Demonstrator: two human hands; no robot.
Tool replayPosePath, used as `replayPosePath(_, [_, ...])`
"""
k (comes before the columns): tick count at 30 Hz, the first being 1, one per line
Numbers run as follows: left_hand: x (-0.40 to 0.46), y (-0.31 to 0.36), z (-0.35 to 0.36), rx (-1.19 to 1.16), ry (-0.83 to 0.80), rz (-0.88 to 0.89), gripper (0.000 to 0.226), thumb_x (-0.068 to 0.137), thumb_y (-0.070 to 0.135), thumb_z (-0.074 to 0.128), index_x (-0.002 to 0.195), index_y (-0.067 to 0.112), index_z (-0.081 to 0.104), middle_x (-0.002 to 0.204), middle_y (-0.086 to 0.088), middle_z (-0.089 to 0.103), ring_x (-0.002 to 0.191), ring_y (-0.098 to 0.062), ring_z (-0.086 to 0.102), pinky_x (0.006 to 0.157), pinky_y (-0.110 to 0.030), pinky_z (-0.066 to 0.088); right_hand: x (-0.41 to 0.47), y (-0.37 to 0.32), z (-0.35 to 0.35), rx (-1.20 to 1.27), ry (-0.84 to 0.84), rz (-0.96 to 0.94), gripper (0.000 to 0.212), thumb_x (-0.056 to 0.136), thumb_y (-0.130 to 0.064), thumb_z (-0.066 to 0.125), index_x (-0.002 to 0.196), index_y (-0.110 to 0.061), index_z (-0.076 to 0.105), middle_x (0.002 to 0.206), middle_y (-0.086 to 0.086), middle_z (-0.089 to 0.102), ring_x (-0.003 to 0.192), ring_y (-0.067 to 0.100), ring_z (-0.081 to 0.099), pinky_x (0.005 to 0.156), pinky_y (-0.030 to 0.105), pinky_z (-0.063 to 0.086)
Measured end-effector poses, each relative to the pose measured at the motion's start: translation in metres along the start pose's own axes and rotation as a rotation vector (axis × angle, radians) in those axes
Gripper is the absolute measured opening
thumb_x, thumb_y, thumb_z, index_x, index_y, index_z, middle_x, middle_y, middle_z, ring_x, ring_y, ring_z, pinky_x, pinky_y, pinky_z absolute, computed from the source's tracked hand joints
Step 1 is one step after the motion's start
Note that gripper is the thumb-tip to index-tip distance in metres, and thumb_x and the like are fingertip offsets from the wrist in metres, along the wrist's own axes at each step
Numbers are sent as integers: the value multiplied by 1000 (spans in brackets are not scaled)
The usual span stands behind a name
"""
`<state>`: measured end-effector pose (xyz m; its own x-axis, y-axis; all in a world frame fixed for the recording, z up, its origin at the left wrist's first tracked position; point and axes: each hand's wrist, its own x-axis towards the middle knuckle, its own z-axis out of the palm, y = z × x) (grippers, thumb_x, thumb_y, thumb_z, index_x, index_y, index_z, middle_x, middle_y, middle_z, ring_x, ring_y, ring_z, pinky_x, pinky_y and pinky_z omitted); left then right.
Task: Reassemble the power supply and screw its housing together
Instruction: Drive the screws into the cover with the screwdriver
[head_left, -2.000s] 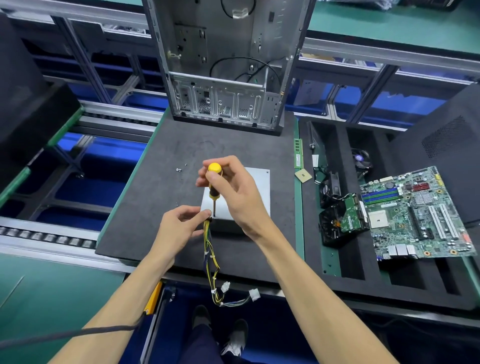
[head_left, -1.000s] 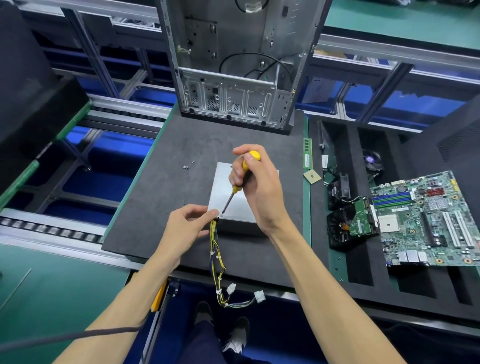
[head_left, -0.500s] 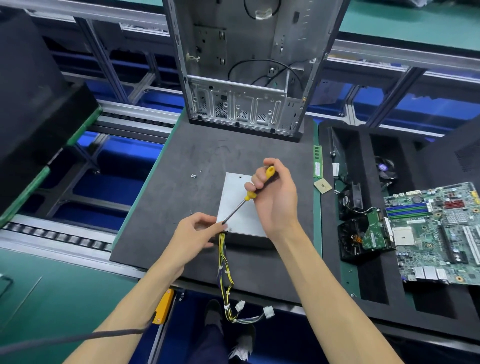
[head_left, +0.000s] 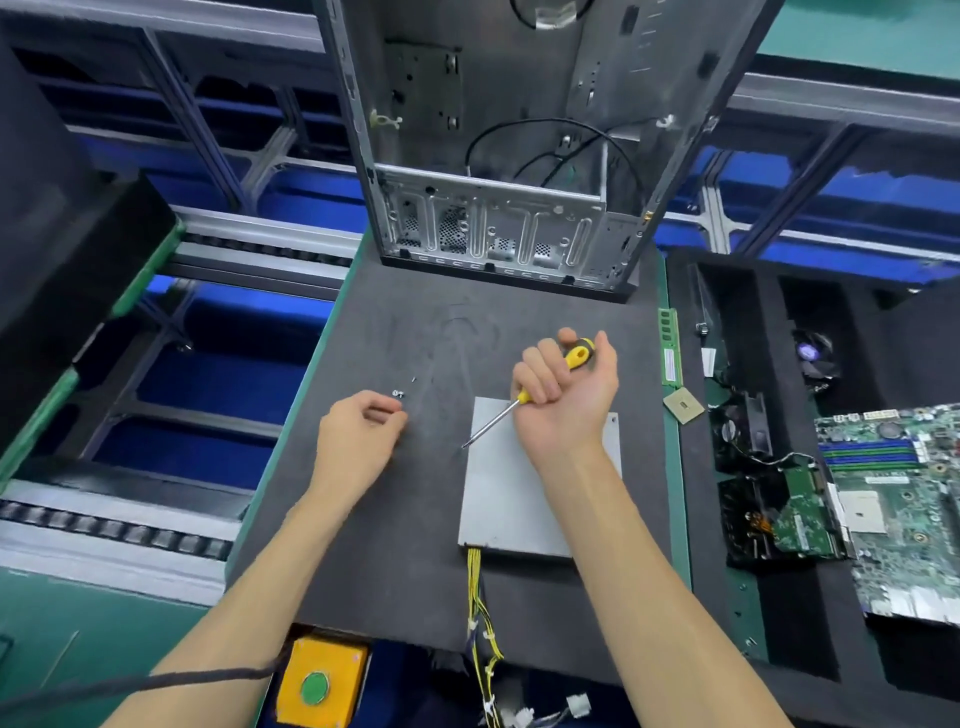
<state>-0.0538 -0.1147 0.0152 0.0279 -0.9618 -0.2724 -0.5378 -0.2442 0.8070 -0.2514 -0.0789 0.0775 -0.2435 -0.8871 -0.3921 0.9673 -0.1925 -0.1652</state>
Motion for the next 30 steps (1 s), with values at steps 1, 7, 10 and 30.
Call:
replayPosePath(1, [8, 1, 2, 54, 12, 28, 6, 87, 15, 71, 89, 21, 73, 80, 4, 71, 74, -12, 68, 71, -26, 53, 5, 1, 2, 9, 8, -4, 39, 102, -39, 41, 73, -16, 50, 50, -6, 20, 44, 11, 10, 35, 22, 14])
replayPosePath(7, [47, -1, 18, 301, 40, 191, 9, 89, 26, 71, 96, 25, 66, 89, 8, 58, 76, -11, 57, 70, -31, 45, 30, 9, 10, 19, 27, -38, 37, 98, -34, 41, 65, -17, 42, 48, -5, 19, 44, 12, 9, 34, 23, 14])
replayPosePath(10, [57, -4, 21, 370, 35, 254, 8, 91, 30, 70, 95, 27, 64, 89, 10, 52, 75, -10, 54, 65, -28, 37, 37, 10, 10, 7, 29, -54, 35, 97, -33, 40, 66, -17, 43, 48, -5, 20, 44, 12, 9, 34, 23, 15])
replayPosePath(30, [19, 68, 20, -723, -618, -40, 11, 87, -1, 73, 86, 8, 79, 83, -16, 74, 77, -23, 73, 74, -29, 61, 34, -40, 13, 131, 46, -303, 37, 97, -32, 40, 63, -17, 45, 50, -6, 22, 39, 11, 18, 33, 23, 21])
